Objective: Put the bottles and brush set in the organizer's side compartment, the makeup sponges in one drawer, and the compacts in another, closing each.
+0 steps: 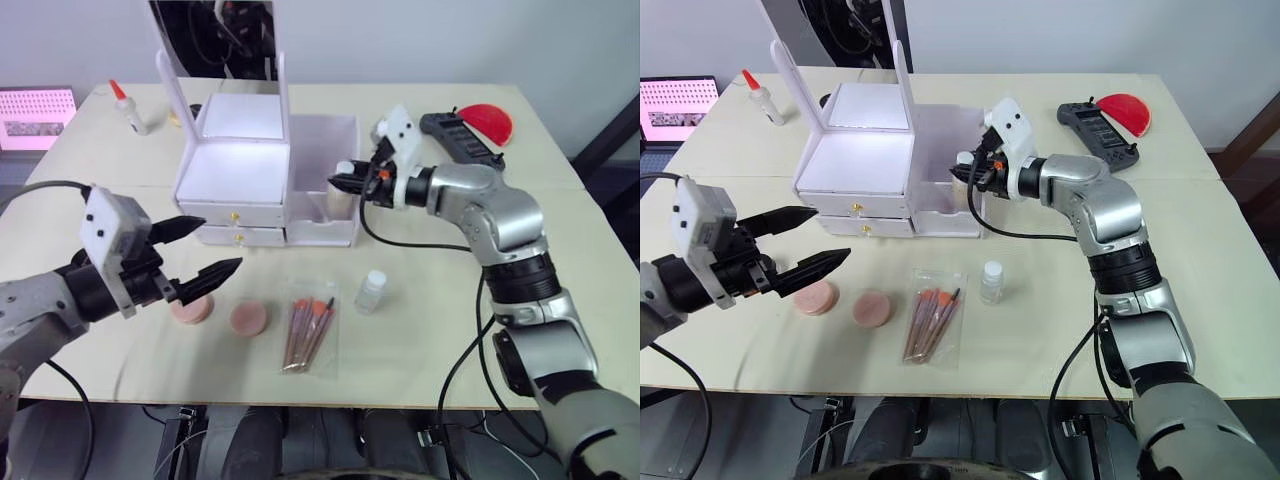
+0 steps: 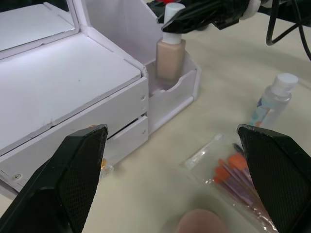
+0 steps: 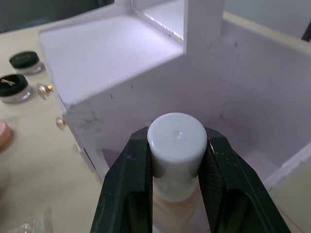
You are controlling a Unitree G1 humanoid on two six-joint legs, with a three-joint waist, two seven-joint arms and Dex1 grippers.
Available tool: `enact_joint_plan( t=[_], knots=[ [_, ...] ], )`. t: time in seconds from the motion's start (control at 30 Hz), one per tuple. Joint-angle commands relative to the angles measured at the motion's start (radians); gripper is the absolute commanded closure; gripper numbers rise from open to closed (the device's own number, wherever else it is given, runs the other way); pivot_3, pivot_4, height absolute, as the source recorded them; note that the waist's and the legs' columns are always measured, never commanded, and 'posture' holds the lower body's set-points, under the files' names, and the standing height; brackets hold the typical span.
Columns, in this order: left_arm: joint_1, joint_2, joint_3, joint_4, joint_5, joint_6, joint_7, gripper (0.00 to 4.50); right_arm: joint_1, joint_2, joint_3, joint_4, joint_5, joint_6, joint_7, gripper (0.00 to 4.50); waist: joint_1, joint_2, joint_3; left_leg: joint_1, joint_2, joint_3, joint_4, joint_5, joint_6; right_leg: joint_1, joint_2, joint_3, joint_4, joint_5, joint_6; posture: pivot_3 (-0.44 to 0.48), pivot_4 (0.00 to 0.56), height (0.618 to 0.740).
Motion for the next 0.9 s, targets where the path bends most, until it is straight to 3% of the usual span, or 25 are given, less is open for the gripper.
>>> enact_joint_plan(
  t=[0.03, 0.23, 0.47, 0.5, 0.73, 0.9],
  knots=[
    [-0.026, 0.019, -0.013, 0.007, 0.006, -0.033, -0.011, 0.0, -0.002, 0.014, -0.002, -0.075, -0.02, 0.003, -0.025, 3.75, 0.0, 0.0, 0.0, 0.0, 0.0, 0.0, 0.0, 0.0, 0.0, 0.0, 0.0, 0.0, 0.0, 0.0, 0.0, 0.0, 0.15, 0.74],
    [-0.053, 0.035, -0.055, 0.032, 0.029, -0.058, -0.028, 0.0, 0.012, 0.019, 0.019, -0.094, -0.055, 0.001, -0.034, 3.75, -0.001, 0.0, 0.0, 0.0, 0.0, 0.0, 0.0, 0.0, 0.0, 0.0, 0.0, 0.0, 0.0, 0.0, 0.0, 0.0, 0.15, 0.74],
    [-0.068, 0.037, -0.077, 0.059, 0.046, -0.076, -0.044, 0.0, -0.022, -0.022, -0.023, -0.099, -0.034, 0.016, 0.005, 0.31, -0.001, 0.0, 0.0, 0.0, 0.0, 0.0, 0.0, 0.0, 0.0, 0.0, 0.0, 0.0, 0.0, 0.0, 0.0, 0.0, 0.15, 0.74],
    [-0.072, 0.036, -0.081, 0.061, 0.048, -0.077, -0.045, 0.0, -0.033, -0.032, -0.038, -0.102, -0.021, 0.024, 0.016, 0.02, -0.001, 0.0, 0.0, 0.0, 0.0, 0.0, 0.0, 0.0, 0.0, 0.0, 0.0, 0.0, 0.0, 0.0, 0.0, 0.0, 0.15, 0.74],
    [-0.029, 0.006, 0.003, 0.138, 0.067, -0.114, -0.061, 0.0, -0.045, -0.142, -0.191, -0.094, 0.108, -0.063, 0.223, 0.02, 0.0, 0.0, 0.0, 0.0, 0.0, 0.0, -0.001, 0.0, 0.0, 0.0, 0.0, 0.0, 0.0, 0.0, 0.0, 0.0, 0.15, 0.74],
    [0.124, 0.029, 0.169, 0.274, 0.206, -0.223, -0.145, 0.0, 0.02, -0.261, -0.329, 0.091, 0.15, -0.175, 0.358, 0.02, -0.001, 0.0, 0.0, 0.0, 0.0, 0.001, -0.002, 0.0, 0.0, 0.0, 0.0, 0.0, -0.002, 0.0, 0.0, 0.0, 0.15, 0.74]
  ],
)
